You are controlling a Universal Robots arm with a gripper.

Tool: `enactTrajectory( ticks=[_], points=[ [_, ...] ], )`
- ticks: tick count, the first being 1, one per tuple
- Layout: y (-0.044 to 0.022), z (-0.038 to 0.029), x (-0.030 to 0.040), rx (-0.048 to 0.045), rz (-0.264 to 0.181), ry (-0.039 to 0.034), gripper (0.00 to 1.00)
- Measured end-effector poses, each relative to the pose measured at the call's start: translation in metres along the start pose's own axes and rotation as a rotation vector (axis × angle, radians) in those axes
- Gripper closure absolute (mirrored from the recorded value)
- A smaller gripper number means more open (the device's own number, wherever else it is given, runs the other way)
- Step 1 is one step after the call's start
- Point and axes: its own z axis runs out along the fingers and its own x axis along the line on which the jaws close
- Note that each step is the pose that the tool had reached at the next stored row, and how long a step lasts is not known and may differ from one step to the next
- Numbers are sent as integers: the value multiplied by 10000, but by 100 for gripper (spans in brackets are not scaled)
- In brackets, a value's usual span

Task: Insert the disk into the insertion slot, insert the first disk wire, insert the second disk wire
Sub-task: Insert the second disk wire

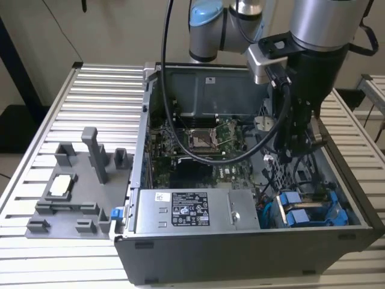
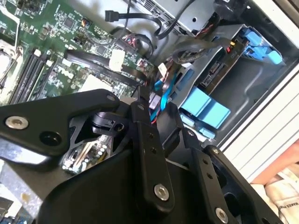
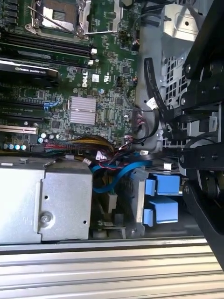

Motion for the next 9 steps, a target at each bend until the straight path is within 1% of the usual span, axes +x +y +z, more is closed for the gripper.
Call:
enactTrajectory(
  ticks=[2, 3, 4, 6, 7, 9],
  points=[
    [8, 21, 0, 99, -4, 0, 65],
    [8, 22, -1, 118, -6, 2, 65],
    [8, 22, -1, 118, -10, 3, 67],
    [8, 23, 0, 119, -13, 1, 67],
    [9, 23, 0, 119, -12, 0, 74],
    [9, 25, 1, 120, -12, -2, 74]
  ],
)
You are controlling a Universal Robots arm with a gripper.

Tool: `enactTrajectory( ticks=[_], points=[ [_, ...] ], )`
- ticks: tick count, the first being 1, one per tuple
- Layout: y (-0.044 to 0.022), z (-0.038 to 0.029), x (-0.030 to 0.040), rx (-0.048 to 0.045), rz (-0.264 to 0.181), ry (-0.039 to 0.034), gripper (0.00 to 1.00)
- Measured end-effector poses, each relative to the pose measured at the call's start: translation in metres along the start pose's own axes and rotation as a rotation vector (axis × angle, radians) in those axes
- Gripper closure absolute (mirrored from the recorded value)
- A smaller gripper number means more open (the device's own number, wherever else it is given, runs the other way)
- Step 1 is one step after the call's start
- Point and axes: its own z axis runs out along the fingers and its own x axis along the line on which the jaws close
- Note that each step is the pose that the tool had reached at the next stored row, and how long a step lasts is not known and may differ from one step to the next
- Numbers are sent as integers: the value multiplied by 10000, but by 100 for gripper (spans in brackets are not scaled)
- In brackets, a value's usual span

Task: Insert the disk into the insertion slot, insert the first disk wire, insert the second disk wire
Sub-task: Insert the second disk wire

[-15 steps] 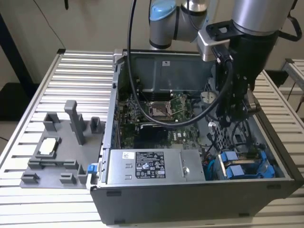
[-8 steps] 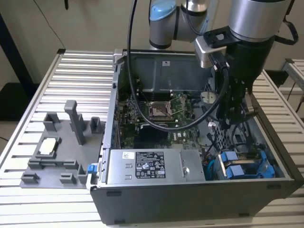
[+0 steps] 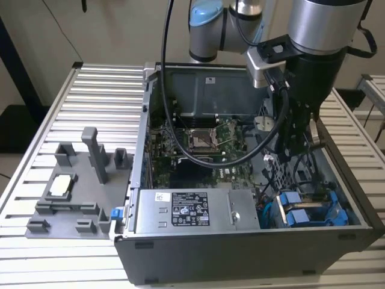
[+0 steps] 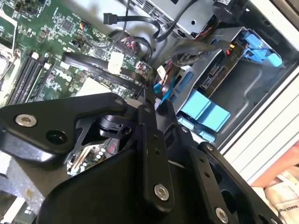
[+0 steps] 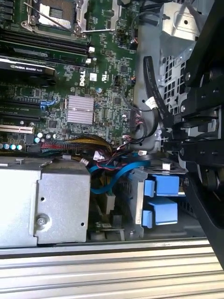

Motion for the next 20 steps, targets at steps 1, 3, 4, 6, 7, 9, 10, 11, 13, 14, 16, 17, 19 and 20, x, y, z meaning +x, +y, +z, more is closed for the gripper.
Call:
enactTrajectory(
  ticks=[1, 3, 4, 6, 7, 9, 10, 11, 13, 14, 16, 17, 19, 20],
  points=[
    [1, 1, 3, 0, 1, -1, 76],
    [1, 0, 4, 0, 2, 1, 82],
    [0, 0, 4, -1, 1, 1, 84],
    [0, -1, 7, -1, 1, 2, 84],
    [-1, 1, 20, -5, 0, 1, 84],
    [-11, 6, 70, -46, 2, -1, 84],
    [-17, 8, 97, -69, 2, -3, 84],
    [-25, 11, 125, -94, 3, -4, 84],
    [-44, 17, 180, -144, 2, -6, 84],
    [-58, 22, 208, -164, 3, -8, 85],
    [-91, 35, 259, -193, 3, -11, 85],
    [-110, 43, 284, -204, 4, -13, 85],
    [-149, 58, 331, -221, 5, -17, 85],
    [-171, 67, 354, -230, 5, -19, 85]
  ],
)
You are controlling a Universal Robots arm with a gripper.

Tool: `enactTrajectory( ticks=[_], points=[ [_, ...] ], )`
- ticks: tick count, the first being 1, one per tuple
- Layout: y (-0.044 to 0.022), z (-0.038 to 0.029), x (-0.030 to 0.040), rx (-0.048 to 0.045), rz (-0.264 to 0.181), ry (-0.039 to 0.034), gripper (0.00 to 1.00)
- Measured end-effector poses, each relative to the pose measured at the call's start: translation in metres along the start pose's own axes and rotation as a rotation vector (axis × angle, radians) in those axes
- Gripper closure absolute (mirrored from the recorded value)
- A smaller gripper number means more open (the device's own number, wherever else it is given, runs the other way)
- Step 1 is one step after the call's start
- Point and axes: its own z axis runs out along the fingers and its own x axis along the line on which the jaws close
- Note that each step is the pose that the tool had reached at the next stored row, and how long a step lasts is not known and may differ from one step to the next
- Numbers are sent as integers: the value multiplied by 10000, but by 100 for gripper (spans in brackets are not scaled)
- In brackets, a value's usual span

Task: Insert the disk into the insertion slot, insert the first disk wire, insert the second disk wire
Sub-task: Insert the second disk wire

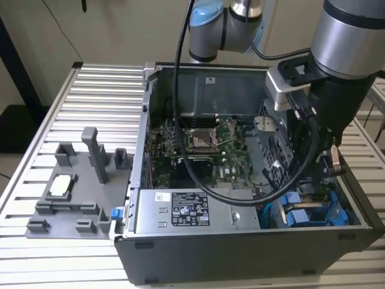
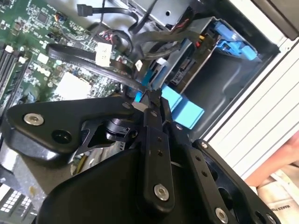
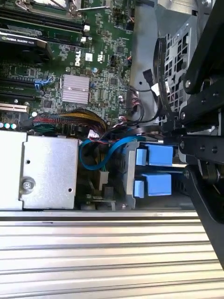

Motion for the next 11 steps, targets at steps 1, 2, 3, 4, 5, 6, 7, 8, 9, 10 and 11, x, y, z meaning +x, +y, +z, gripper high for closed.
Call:
enactTrajectory(
  ticks=[1, 2, 3, 4, 5, 6, 7, 8, 9, 10, 11],
  points=[
    [-29, 8, 21, -11, 0, -2, 85],
    [-59, 15, 36, -26, 0, -4, 85],
    [-90, 20, 47, -52, 1, -7, 85],
    [-119, 26, 57, -85, 2, -12, 85],
    [-148, 32, 67, -126, 3, -18, 85],
    [-179, 37, 77, -176, 3, -24, 85],
    [-207, 41, 85, -226, 5, -30, 85],
    [-237, 47, 92, -283, 6, -39, 85],
    [-268, 51, 98, -342, 7, -46, 85],
    [-297, 55, 103, -400, 8, -53, 85],
    [-327, 59, 108, -463, 9, -60, 85]
  ],
)
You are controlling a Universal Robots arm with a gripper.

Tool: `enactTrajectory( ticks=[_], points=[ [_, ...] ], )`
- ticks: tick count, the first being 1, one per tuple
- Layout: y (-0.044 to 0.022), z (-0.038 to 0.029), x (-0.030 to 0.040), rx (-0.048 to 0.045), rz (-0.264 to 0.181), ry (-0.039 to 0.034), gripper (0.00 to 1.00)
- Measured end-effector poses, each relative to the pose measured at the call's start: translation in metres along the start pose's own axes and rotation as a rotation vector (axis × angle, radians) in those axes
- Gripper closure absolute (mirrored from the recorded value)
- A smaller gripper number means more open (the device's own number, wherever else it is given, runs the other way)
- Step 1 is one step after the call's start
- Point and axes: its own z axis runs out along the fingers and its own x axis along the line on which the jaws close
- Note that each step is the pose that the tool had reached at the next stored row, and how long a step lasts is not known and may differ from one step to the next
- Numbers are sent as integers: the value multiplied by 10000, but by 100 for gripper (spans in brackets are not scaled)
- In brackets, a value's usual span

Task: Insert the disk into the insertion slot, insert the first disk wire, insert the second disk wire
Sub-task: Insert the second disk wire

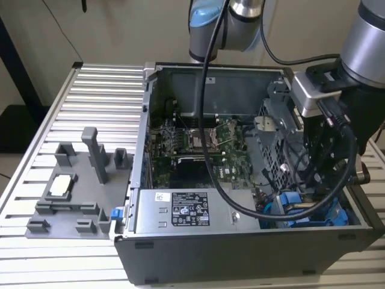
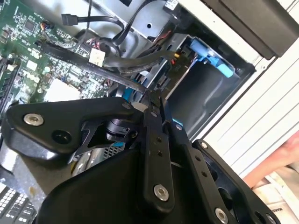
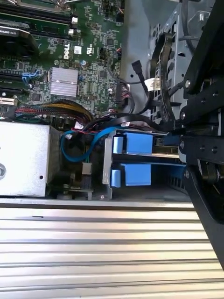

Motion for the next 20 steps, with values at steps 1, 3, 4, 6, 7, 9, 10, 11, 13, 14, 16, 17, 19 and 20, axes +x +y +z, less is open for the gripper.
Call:
enactTrajectory(
  ticks=[1, 3, 4, 6, 7, 9, 10, 11, 13, 14, 16, 17, 19, 20],
  points=[
    [-32, 3, 4, -70, 2, -10, 85],
    [-89, 9, 12, -213, 5, -28, 85],
    [-117, 11, 15, -291, 6, -39, 85],
    [-169, 17, 22, -470, 10, -61, 85],
    [-194, 19, 25, -566, 12, -74, 85],
    [-233, 24, 31, -740, 16, -96, 85],
    [-237, 27, 32, -769, 24, -106, 85],
    [-236, 29, 31, -772, 94, -108, 85],
    [-236, 31, 32, -783, 275, -106, 85],
    [-236, 34, 32, -797, 337, -106, 85],
    [-235, 41, 35, -810, 503, -102, 85],
    [-235, 43, 36, -819, 593, -98, 85],
    [-235, 44, 36, -832, 631, -93, 85],
    [-235, 44, 36, -833, 632, -93, 85]
  ],
)
